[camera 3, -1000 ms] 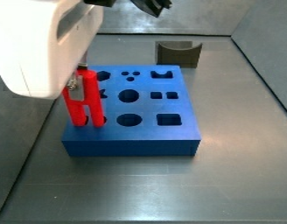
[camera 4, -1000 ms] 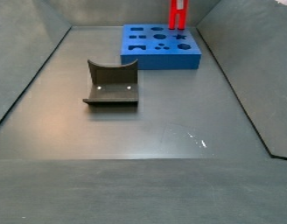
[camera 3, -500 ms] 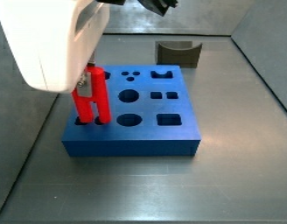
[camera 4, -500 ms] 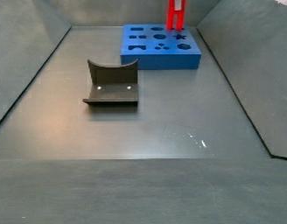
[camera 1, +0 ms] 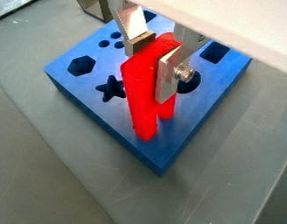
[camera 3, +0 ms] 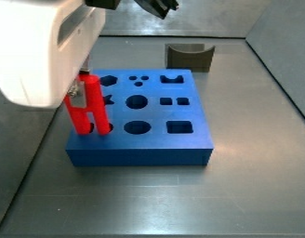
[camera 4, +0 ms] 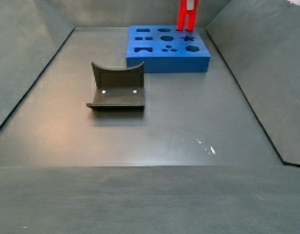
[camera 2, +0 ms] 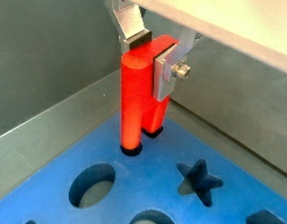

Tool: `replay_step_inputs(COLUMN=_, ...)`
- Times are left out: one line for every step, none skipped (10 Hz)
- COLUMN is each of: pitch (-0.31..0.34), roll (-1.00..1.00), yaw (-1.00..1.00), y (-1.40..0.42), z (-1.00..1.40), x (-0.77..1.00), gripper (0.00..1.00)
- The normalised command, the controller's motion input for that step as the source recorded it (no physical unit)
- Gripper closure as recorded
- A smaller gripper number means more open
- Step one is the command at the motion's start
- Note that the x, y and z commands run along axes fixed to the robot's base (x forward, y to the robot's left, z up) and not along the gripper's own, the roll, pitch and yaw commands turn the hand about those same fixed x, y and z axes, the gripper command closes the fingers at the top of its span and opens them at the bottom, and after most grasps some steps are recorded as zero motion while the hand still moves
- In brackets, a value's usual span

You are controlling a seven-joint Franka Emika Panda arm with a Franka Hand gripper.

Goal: Insert the square-circle object.

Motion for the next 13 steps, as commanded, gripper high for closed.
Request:
replay_step_inputs(pitch=0.09, roll=0.13, yaw=0.03, y=0.0, z=-0.22, x=0.0, gripper=1.0)
replay_step_inputs(pitch=0.137, roll=0.11, yaw=0.02, y=0.0, z=-0.27, x=0.24, gripper=1.0)
replay_step_inputs(pitch=0.154, roll=0.12, yaw=0.0, y=0.02, z=-0.27, x=0.22, gripper=1.0)
replay_step_inputs(pitch=0.163, roll=0.15, yaw=0.0, y=0.0, z=-0.24, x=0.19, gripper=1.0)
replay_step_inputs(pitch=0.173, roll=0.16, yaw=0.02, y=0.0, z=-0.23, x=0.19, gripper=1.0)
replay_step_inputs(pitch=0.184, roll=0.2, yaw=0.03, y=0.0, z=-0.19, x=0.13, gripper=1.0)
replay_step_inputs(pitch=0.191, roll=0.22, yaw=0.03, y=0.02, z=-0.17, x=0.08, gripper=1.0)
replay_step_inputs(pitch=0.227, roll=0.24, yaw=0.0, y=0.1, z=-0.16, x=0.0, gripper=1.0)
replay_step_inputs(pitch=0.243, roll=0.26, yaw=0.0, y=0.05, z=-0.14, x=0.0, gripper=1.0)
replay_step_inputs(pitch=0.211, roll=0.24, yaw=0.0, y=0.0, z=-0.23, x=0.0, gripper=1.0)
replay_step_inputs(pitch=0.15, roll=0.16, yaw=0.0, y=0.0, z=-0.46, x=0.11, gripper=1.0)
replay_step_inputs(pitch=0.103, roll=0.08, yaw=-0.04, y=0.0, z=-0.75, x=0.37, gripper=1.0)
replay_step_inputs(pitch=0.099, roll=0.02, yaw=-0.14, y=0.0, z=-1.0, x=0.45, gripper=1.0)
